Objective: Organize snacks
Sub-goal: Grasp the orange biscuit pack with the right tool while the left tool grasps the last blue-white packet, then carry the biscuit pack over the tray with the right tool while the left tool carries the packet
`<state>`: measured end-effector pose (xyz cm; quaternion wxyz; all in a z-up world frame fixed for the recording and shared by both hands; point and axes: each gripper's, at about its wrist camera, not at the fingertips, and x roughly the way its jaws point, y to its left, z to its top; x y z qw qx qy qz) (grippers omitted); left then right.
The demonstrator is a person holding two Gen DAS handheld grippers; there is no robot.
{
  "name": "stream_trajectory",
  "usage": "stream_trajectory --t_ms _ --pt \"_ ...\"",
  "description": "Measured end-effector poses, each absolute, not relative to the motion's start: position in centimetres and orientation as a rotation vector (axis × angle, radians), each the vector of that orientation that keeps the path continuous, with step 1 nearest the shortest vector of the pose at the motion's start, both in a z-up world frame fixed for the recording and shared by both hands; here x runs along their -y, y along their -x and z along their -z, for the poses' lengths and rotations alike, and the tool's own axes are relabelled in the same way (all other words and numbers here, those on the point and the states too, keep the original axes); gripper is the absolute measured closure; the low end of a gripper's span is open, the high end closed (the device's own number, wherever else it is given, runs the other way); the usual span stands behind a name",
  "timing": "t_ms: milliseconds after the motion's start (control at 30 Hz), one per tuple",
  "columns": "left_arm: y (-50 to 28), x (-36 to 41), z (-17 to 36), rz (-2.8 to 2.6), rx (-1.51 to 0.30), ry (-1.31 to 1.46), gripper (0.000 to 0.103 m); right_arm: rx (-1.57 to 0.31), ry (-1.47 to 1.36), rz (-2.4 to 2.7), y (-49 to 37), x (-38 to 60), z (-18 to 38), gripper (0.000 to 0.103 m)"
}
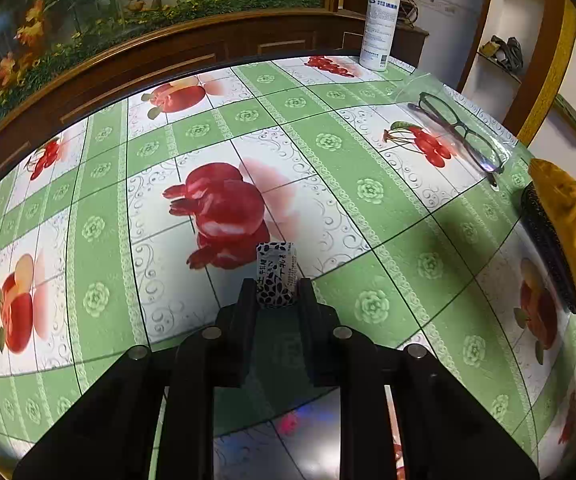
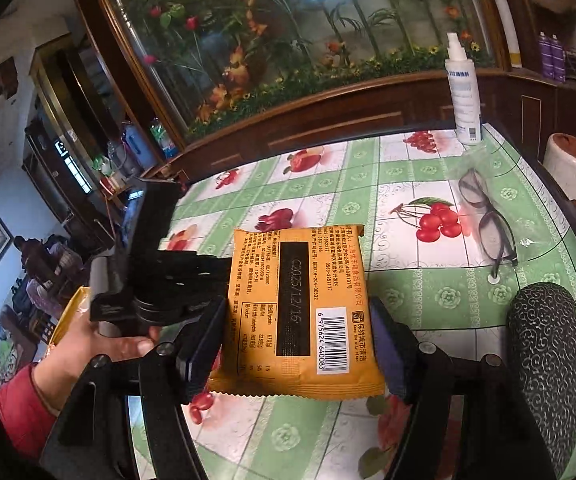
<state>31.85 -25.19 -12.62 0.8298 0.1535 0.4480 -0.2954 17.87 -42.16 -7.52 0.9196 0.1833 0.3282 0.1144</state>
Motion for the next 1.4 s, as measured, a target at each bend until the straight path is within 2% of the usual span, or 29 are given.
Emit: stream_trajectory --t_ms 533,833,1400 --pt "-20.2 16.7 9.2 0.439 -0.886 -0.188 0.086 -0.709 -0.381 -0.295 -11.1 36.3 8.7 0.033" --pt "-13.7 11.0 6.0 0.32 -0.813 -0.099 0.086 -0.678 -0.363 -0.402 -7.4 29.8 7.3 0.033" --pt "-8.9 -0.2 3.7 0.068 -0.701 -0.06 0.086 -0.631 -0.274 -0.558 -5.9 18.8 4.0 0.033"
